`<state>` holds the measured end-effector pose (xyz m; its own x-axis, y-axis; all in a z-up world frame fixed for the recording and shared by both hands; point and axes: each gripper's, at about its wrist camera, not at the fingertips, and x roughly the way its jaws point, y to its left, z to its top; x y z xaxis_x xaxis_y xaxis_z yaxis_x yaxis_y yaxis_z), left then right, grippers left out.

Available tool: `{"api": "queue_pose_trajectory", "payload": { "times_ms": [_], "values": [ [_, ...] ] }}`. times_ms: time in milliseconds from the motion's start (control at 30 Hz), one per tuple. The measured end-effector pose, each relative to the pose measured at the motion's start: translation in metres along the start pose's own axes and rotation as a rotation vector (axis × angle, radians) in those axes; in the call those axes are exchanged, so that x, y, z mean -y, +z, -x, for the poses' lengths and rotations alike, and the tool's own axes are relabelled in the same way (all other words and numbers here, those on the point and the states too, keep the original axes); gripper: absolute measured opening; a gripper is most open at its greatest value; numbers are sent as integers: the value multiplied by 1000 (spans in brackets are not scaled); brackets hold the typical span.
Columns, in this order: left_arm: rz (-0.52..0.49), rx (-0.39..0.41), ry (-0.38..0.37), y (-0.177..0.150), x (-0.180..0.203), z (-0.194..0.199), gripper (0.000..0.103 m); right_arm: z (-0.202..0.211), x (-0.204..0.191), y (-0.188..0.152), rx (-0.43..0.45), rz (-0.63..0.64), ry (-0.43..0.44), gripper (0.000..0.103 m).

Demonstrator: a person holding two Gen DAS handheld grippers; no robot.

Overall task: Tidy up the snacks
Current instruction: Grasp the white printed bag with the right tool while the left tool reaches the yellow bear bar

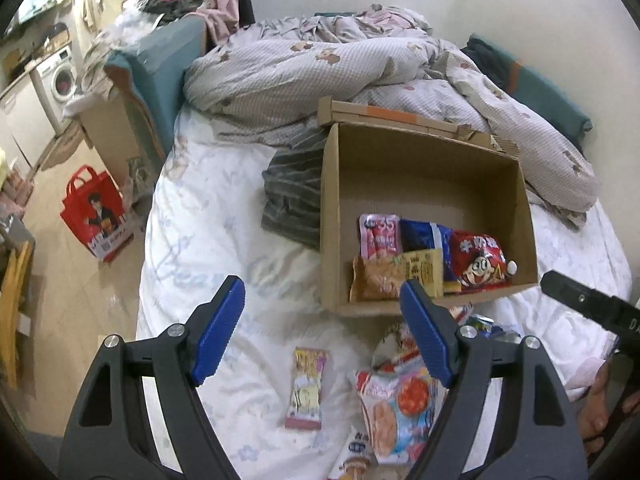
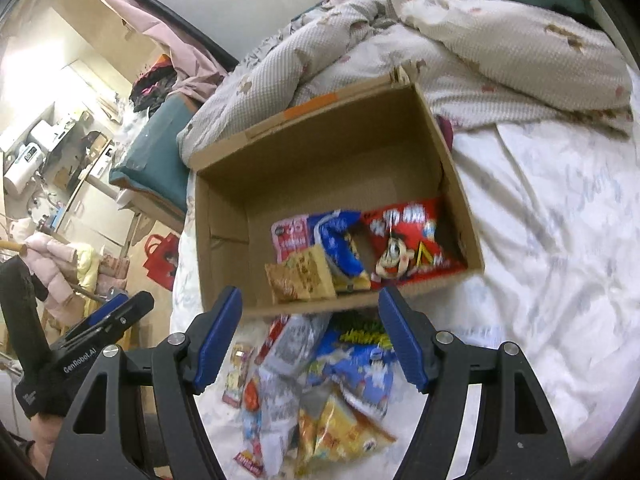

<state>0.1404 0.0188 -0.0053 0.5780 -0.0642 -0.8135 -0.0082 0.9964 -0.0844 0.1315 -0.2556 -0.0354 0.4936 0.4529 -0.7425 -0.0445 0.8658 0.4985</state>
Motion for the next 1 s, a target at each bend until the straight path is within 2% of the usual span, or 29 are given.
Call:
{"api": "queue_pose_trajectory", "payload": {
  "times_ms": [233, 400, 567, 733, 867, 1000],
  "values": [
    [5, -31, 10, -23, -12, 8, 77, 7, -4, -28, -42, 6, 11, 74],
    [55, -75, 46, -34, -25, 2, 77, 5, 1, -37, -71, -45, 32, 76],
    [106, -120, 64, -40, -37, -8, 77, -13, 0, -44, -138, -64, 33, 76],
    [144, -155, 70, -43, -42, -18, 77, -54, -23, -64, -297, -46, 106, 76],
    [158, -174, 79, -42, -43, -27, 77, -97, -48, -82, -427, 55, 38, 75],
    [150, -200, 88, -44, -44, -36, 77, -129, -55, -92, -508, 66, 2, 75]
  ]
}}
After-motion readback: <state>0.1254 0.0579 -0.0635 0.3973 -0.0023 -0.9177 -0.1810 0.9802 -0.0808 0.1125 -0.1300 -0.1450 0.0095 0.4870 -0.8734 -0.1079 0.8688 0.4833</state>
